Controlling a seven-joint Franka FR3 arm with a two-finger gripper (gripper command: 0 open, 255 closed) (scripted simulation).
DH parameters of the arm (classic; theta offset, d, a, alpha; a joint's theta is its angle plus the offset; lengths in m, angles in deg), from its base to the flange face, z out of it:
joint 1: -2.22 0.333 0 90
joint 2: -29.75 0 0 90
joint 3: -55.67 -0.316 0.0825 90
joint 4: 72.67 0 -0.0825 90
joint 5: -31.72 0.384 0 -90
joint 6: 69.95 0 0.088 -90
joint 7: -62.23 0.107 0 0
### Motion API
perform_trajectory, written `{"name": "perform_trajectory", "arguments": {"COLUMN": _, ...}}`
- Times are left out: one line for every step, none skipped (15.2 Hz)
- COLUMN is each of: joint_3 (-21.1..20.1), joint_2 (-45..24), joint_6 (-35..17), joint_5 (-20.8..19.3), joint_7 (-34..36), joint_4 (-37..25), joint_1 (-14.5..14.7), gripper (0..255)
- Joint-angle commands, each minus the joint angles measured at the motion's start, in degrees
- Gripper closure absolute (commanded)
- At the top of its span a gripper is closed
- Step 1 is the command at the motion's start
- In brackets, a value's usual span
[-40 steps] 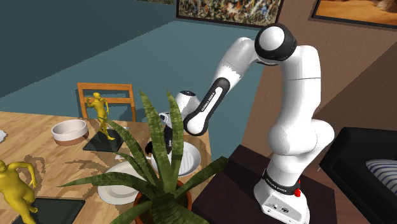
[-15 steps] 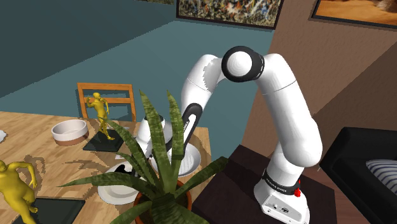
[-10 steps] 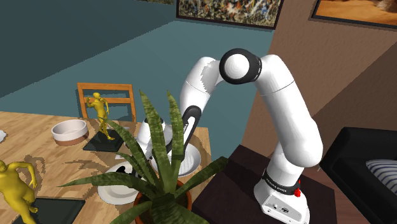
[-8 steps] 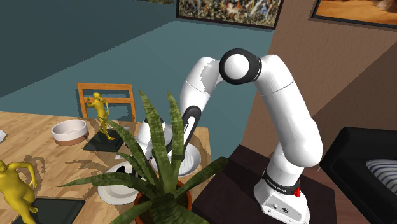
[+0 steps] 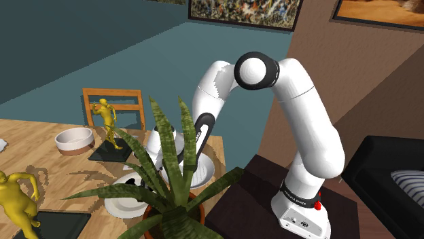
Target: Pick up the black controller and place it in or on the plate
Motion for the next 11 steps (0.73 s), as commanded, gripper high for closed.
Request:
{"name": "perform_trajectory", "arguments": {"joint_3": -1.4, "joint_2": 2.0, "joint_6": 0.7, "joint_5": 0.3, "joint_7": -0.4, "joint_4": 1.6, "joint_1": -1.4, "gripper": 0}}
{"name": "perform_trajectory", "arguments": {"joint_3": -2.9, "joint_2": 4.1, "joint_6": 1.5, "joint_5": 0.8, "joint_7": -0.9, "joint_4": 3.1, "joint_1": -3.0, "gripper": 0}}
{"name": "perform_trajectory", "arguments": {"joint_3": -4.5, "joint_2": 6.1, "joint_6": 2.4, "joint_5": 1.4, "joint_7": -1.5, "joint_4": 4.5, "joint_1": -4.8, "gripper": 0}}
{"name": "perform_trajectory", "arguments": {"joint_3": -6.0, "joint_2": 7.6, "joint_6": 3.1, "joint_5": 1.9, "joint_7": -2.0, "joint_4": 5.7, "joint_1": -6.2, "gripper": 0}}
{"name": "perform_trajectory", "arguments": {"joint_3": -6.0, "joint_2": 7.6, "joint_6": 3.1, "joint_5": 1.9, "joint_7": -2.1, "joint_4": 5.7, "joint_1": -6.2, "gripper": 0}}
{"name": "perform_trajectory", "arguments": {"joint_3": -6.0, "joint_2": 7.6, "joint_6": 3.1, "joint_5": 2.0, "joint_7": -2.1, "joint_4": 5.7, "joint_1": -6.2, "gripper": 0}}
{"name": "perform_trajectory", "arguments": {"joint_3": -6.0, "joint_2": 7.6, "joint_6": 3.1, "joint_5": 2.0, "joint_7": -2.1, "joint_4": 5.7, "joint_1": -6.2, "gripper": 0}}
{"name": "perform_trajectory", "arguments": {"joint_3": -6.0, "joint_2": 7.6, "joint_6": 3.1, "joint_5": 2.0, "joint_7": -2.1, "joint_4": 5.7, "joint_1": -6.2, "gripper": 0}}
{"name": "perform_trajectory", "arguments": {"joint_3": -6.0, "joint_2": 7.6, "joint_6": 3.1, "joint_5": 2.0, "joint_7": -2.1, "joint_4": 5.7, "joint_1": -6.2, "gripper": 0}}
{"name": "perform_trajectory", "arguments": {"joint_3": -6.0, "joint_2": 7.6, "joint_6": 3.1, "joint_5": 2.0, "joint_7": -2.1, "joint_4": 5.7, "joint_1": -6.2, "gripper": 0}}
{"name": "perform_trajectory", "arguments": {"joint_3": -6.0, "joint_2": 7.6, "joint_6": 3.1, "joint_5": 2.0, "joint_7": -2.1, "joint_4": 5.7, "joint_1": -6.2, "gripper": 0}}
